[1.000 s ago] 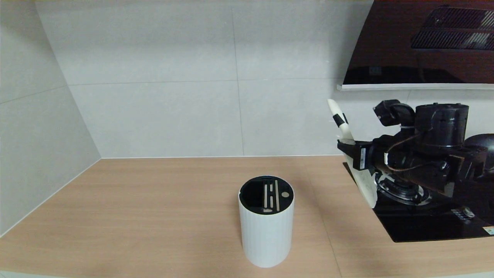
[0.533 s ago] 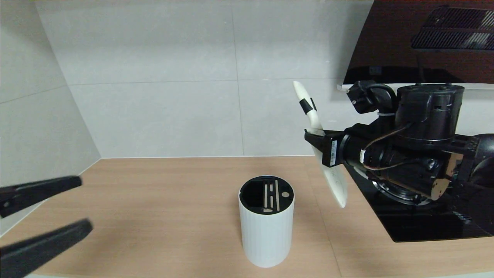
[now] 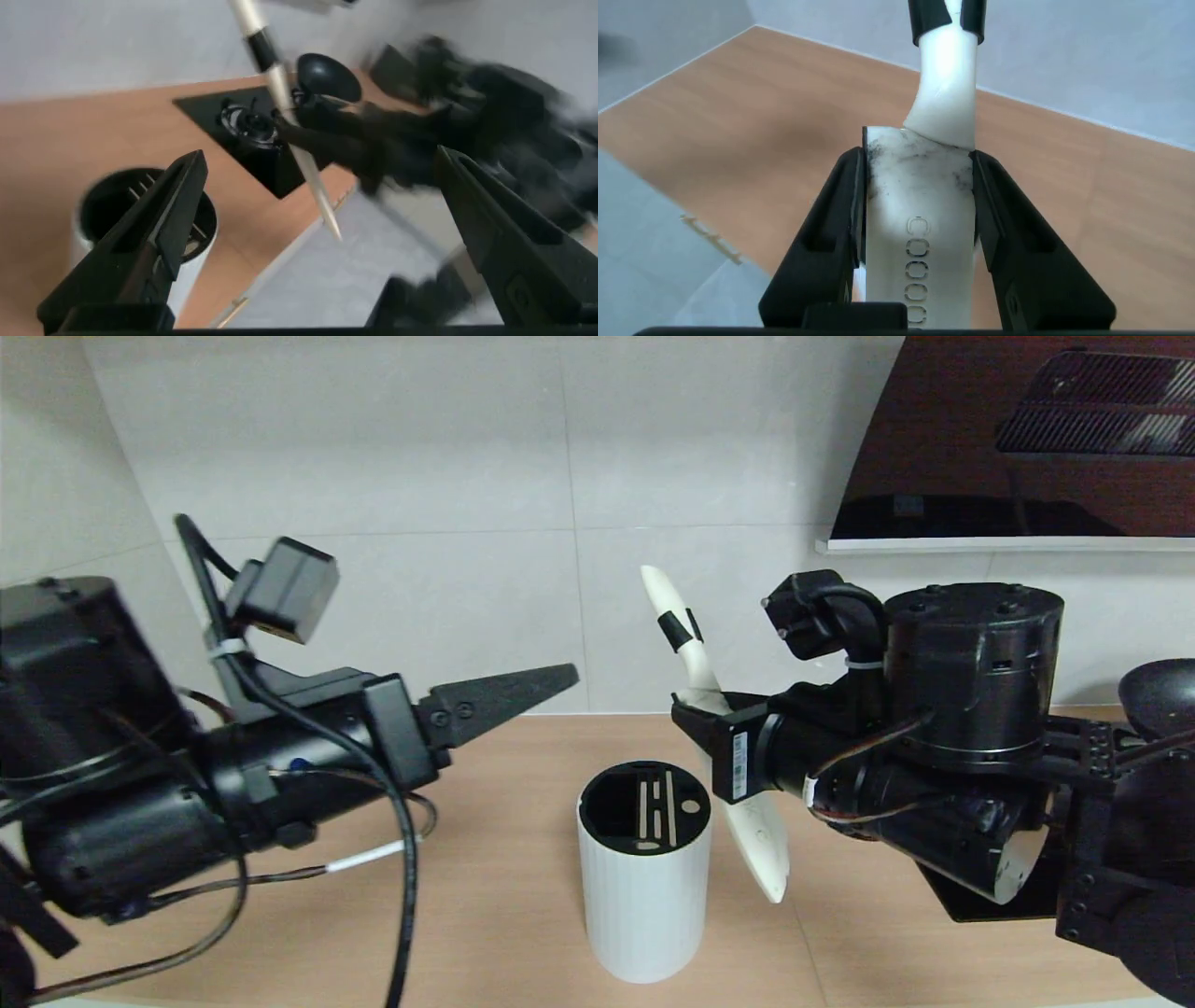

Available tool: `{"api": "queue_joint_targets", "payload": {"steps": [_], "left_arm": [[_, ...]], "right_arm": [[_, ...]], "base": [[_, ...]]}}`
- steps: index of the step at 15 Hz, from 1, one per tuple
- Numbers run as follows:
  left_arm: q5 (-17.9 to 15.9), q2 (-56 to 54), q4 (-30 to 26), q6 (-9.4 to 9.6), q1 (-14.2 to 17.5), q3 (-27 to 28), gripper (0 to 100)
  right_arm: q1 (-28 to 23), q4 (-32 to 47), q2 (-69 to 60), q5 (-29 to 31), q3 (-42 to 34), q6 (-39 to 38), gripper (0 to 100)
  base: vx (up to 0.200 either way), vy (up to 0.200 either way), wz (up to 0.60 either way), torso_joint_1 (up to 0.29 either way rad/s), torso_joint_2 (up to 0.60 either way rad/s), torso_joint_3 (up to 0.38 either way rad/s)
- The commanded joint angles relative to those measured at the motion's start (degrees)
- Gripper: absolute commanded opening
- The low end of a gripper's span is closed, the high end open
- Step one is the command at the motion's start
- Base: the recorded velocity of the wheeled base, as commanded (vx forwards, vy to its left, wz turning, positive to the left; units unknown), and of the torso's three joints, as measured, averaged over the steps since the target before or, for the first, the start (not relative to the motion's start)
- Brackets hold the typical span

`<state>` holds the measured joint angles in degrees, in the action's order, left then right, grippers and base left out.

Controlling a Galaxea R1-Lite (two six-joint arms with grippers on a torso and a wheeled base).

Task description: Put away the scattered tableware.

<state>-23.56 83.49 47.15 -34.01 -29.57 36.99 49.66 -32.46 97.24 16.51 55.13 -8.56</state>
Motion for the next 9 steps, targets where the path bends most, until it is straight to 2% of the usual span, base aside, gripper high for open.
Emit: {"api": "queue_joint_targets", "payload": {"steps": [1,2,4,5,9], "left_arm": [[3.96,9.49,4.09,-1.50,-5.14,-0.07,100],[4.40,10.29,4.97,-1.94,-5.67,-0.07,100],[4.49,11.96,9.54,-4.92,-6.20,-0.07,100],[4.58,12.22,11.21,-5.80,-6.20,-0.16,100],[6.25,12.92,13.49,-5.89,-6.11,0.10,100]], "right_arm": [[2.63,-0.06,0.84,0.37,-0.02,-1.11,0],[3.60,0.03,0.84,0.63,-0.11,-1.73,0],[5.97,0.03,0.84,1.69,-0.19,-2.08,0],[6.59,-0.06,0.84,1.78,-0.19,-2.16,0],[9.57,-0.06,1.90,2.13,-0.81,-2.87,0]], "base": [[0.000,0.000,0.00,0.000,0.00,0.000],[0.000,0.000,0.00,0.000,0.00,0.000],[0.000,0.000,0.00,0.000,0.00,0.000],[0.000,0.000,0.00,0.000,0.00,0.000],[0.000,0.000,0.00,0.000,0.00,0.000]]}}
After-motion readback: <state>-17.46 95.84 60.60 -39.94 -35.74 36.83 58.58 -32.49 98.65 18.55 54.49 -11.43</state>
